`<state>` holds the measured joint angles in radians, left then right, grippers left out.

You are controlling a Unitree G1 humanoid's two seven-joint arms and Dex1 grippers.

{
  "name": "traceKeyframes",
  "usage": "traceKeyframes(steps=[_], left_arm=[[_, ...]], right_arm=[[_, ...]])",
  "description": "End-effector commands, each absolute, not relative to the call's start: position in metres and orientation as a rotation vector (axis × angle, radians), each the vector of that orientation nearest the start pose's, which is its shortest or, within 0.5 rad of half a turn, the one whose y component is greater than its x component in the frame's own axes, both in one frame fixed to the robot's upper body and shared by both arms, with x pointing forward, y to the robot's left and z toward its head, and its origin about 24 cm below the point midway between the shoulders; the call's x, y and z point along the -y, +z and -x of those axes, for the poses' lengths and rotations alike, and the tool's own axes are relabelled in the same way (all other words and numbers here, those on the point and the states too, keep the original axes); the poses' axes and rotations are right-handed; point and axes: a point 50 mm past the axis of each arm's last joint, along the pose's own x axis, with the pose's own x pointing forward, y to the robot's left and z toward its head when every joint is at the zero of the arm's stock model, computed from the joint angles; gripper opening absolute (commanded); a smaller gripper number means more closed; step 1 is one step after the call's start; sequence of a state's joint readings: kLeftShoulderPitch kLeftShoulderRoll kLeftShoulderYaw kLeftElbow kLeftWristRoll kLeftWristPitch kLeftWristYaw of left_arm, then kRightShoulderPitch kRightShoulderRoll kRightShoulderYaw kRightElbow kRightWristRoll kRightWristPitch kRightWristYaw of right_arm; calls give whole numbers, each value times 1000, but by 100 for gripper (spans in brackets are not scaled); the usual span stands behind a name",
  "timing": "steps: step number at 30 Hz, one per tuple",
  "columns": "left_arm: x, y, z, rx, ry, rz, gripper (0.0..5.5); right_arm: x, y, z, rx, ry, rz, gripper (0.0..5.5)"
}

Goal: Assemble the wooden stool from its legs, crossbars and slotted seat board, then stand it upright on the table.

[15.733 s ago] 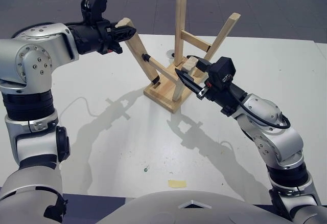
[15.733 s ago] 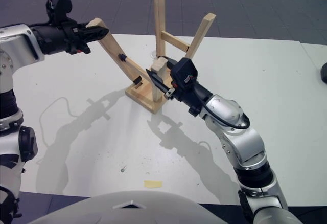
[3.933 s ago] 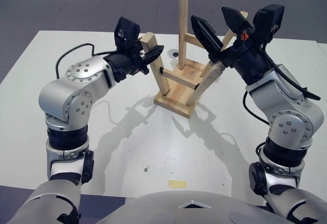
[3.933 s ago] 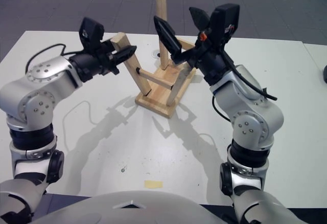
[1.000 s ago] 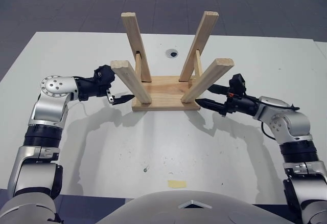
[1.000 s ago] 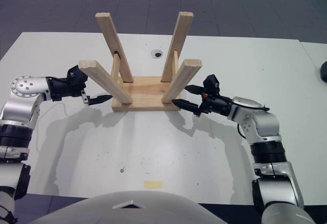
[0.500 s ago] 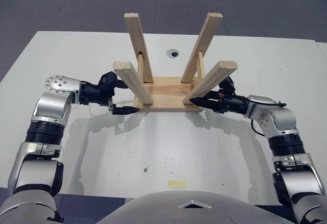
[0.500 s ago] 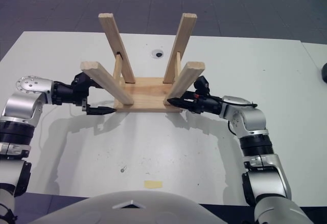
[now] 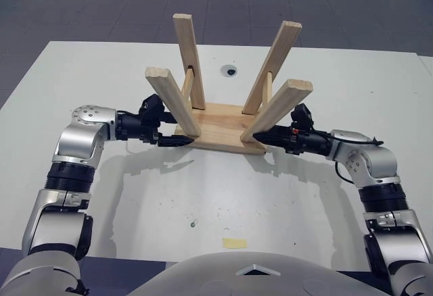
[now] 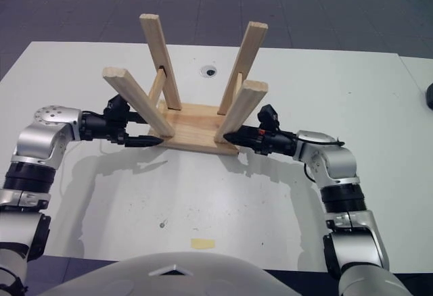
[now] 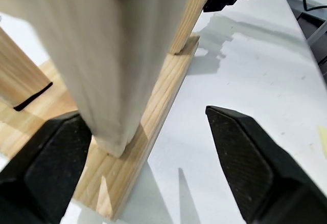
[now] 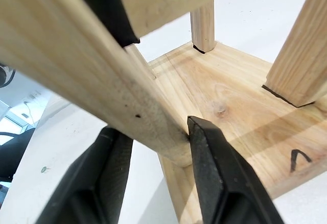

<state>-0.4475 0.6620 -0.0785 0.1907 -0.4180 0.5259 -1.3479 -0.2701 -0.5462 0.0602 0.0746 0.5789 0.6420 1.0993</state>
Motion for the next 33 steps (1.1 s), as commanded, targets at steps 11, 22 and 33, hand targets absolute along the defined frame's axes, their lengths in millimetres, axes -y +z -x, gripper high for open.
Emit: traceKeyframes(steps=[11,22,33], left_arm=[[-234,151,-250,-556,-1110,429,159],[-191,165,-286,-578,-894,531,34],[-261,211,-287,-173,-874,161,214]], right_arm=[[185,125,-216,-411,1097,-801,157],[180,142,-238,-342,770,-994,203],[210,139,-199,-261,782,-579,379]])
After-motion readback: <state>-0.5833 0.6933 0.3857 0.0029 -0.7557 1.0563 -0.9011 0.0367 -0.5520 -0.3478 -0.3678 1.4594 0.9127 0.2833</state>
